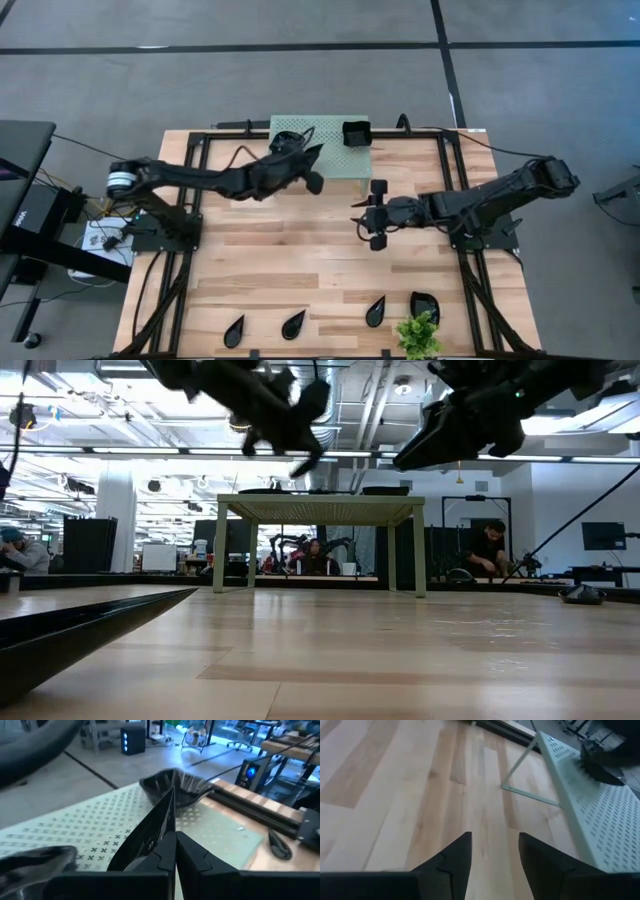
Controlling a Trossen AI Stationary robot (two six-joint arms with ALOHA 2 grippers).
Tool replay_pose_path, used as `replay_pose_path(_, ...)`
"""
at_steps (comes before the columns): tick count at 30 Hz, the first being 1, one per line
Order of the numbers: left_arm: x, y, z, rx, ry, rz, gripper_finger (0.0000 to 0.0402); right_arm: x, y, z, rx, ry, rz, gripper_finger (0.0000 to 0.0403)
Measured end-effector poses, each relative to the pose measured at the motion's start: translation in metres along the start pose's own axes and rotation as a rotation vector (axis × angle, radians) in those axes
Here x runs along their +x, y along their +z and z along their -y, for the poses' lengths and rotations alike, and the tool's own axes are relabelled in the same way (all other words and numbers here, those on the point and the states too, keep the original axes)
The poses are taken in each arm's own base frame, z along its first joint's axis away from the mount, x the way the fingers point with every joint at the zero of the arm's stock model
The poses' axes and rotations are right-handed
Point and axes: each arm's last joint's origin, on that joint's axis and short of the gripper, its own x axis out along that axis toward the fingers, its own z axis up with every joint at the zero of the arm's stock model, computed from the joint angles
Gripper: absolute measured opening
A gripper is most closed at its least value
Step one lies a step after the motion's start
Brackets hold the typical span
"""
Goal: Pick & Place Mini shaped plates
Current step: Put the drop-shaped plate on the shelf
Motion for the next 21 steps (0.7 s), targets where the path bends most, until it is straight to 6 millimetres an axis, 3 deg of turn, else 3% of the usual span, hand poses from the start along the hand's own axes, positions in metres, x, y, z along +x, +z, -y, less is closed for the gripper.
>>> replay_pose_path(6,0.030,-0.017,0.000,-0.039,-0.049,0.039,0.0004,0.003,-0.003,0.009,0.018,-0.029,-0.019,0.0154)
replay_pose_path(21,0.042,-0.020,-0.020,-0.046,0.027,0.033,0.0007,0.006,-0.005,0.014,0.037,0.042,-0.003,0.0149)
